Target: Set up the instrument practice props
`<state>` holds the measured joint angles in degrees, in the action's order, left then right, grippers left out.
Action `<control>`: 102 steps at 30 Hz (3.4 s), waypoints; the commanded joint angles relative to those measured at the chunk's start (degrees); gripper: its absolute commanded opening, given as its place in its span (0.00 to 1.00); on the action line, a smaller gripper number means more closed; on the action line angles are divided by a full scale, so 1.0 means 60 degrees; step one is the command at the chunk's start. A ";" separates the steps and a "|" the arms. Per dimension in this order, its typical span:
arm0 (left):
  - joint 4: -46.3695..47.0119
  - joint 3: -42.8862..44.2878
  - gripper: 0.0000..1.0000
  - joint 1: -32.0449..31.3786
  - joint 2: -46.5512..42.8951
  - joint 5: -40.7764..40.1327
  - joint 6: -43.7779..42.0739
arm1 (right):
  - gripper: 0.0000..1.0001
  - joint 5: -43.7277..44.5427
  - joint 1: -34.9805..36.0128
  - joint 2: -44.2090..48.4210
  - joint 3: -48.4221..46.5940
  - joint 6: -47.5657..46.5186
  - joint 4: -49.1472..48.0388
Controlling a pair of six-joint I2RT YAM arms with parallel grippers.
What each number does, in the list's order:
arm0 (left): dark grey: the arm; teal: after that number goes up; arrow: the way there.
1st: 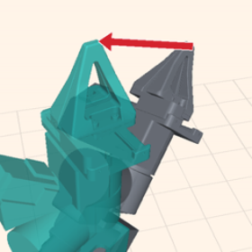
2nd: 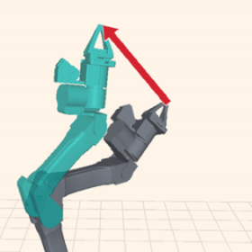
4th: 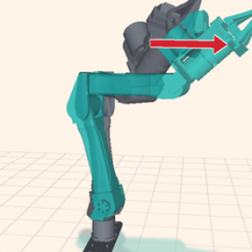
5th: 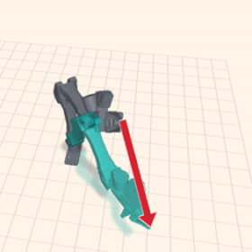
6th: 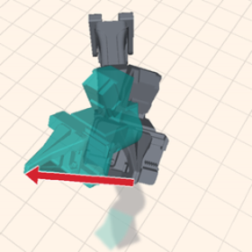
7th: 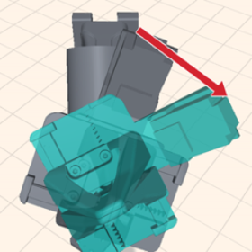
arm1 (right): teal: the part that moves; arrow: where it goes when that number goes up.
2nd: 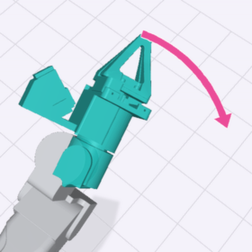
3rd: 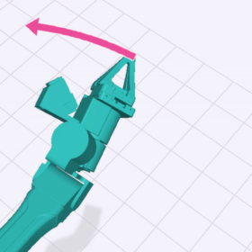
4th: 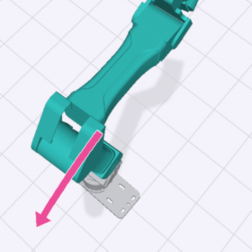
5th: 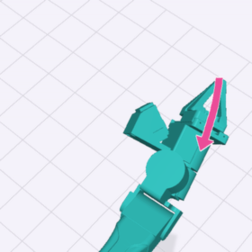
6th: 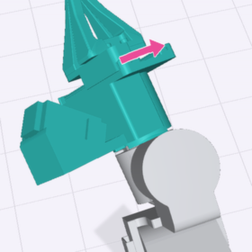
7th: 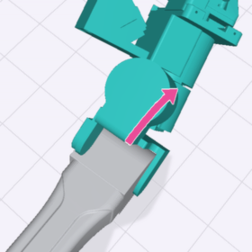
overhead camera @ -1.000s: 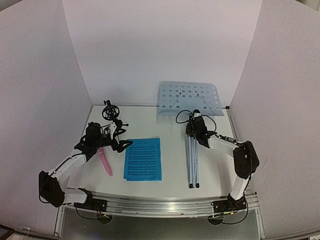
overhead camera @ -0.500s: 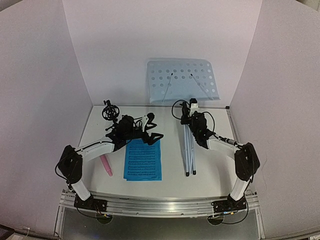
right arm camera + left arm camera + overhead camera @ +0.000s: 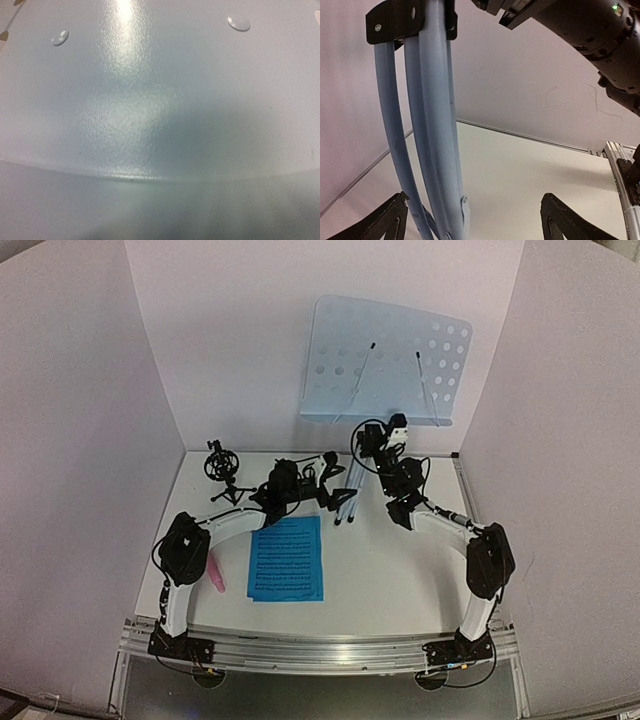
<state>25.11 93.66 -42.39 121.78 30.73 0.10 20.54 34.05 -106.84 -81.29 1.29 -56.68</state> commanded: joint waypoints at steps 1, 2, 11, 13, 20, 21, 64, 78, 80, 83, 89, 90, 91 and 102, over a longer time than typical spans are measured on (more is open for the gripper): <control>0.0794 0.1242 0.83 -0.0025 0.0780 -0.0390 -0.0556 | 0.00 -0.0666 0.0229 0.0532 -0.0875 -0.1339 -0.2769; 0.0802 0.1450 0.78 -0.0025 0.0944 -0.0564 -0.0636 | 0.00 -0.0648 0.0220 0.0594 -0.0824 -0.1490 -0.2696; 0.0919 0.1924 0.26 -0.0054 0.1410 -0.0552 -0.0684 | 0.00 -0.0166 0.0225 0.0756 -0.0398 -0.1886 -0.2357; 0.0926 0.1917 0.24 -0.0051 0.1416 -0.0531 -0.0691 | 0.00 -0.0110 0.0226 0.0716 -0.0379 -0.1910 -0.2402; 0.0594 0.2628 0.22 -0.0074 0.1883 -0.0792 -0.0766 | 0.00 0.0104 0.0245 0.0598 -0.0063 -0.1921 -0.2623; 0.0514 0.2795 0.23 -0.0105 0.1997 -0.0903 -0.0791 | 0.00 0.0135 0.0257 0.0577 -0.0026 -0.1987 -0.2649; -0.0479 0.2332 0.00 -0.0230 0.1655 -0.0454 -0.1929 | 0.20 -0.0581 0.0287 0.2992 0.3798 -0.2047 -0.0173; -0.0538 0.2524 0.00 -0.0277 0.1642 -0.0455 -0.1826 | 0.45 -0.0678 0.0290 0.3907 0.4175 -0.1762 0.1555; -0.0538 0.2546 0.00 -0.0274 0.1640 -0.0463 -0.1805 | 0.48 -0.0840 0.0287 0.4131 0.4416 -0.1695 0.1902; -0.0552 0.2568 0.00 -0.0284 0.1636 -0.0449 -0.1804 | 0.54 -0.1156 0.0287 0.4571 0.4744 -0.1602 0.2667; -0.0568 0.2568 0.00 -0.0289 0.1636 -0.0415 -0.1843 | 0.62 -0.2034 0.0276 0.5402 0.4980 -0.1621 0.5437; -0.0565 0.2598 0.00 -0.0286 0.1651 -0.0399 -0.1837 | 0.62 -0.2133 0.0274 0.5543 0.5083 -0.1605 0.5761; -0.0570 0.2628 0.00 -0.0286 0.1667 -0.0380 -0.1831 | 0.63 -0.2216 0.0268 0.5668 0.5182 -0.1587 0.6073; -0.0780 0.2810 0.00 -0.0285 0.1688 -0.0222 -0.1751 | 0.61 -0.5268 -0.1847 0.4992 0.5502 -0.0846 0.6800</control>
<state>23.81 108.75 -45.50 133.67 31.95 -6.22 -1.56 27.71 -73.79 -47.13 -5.28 -17.31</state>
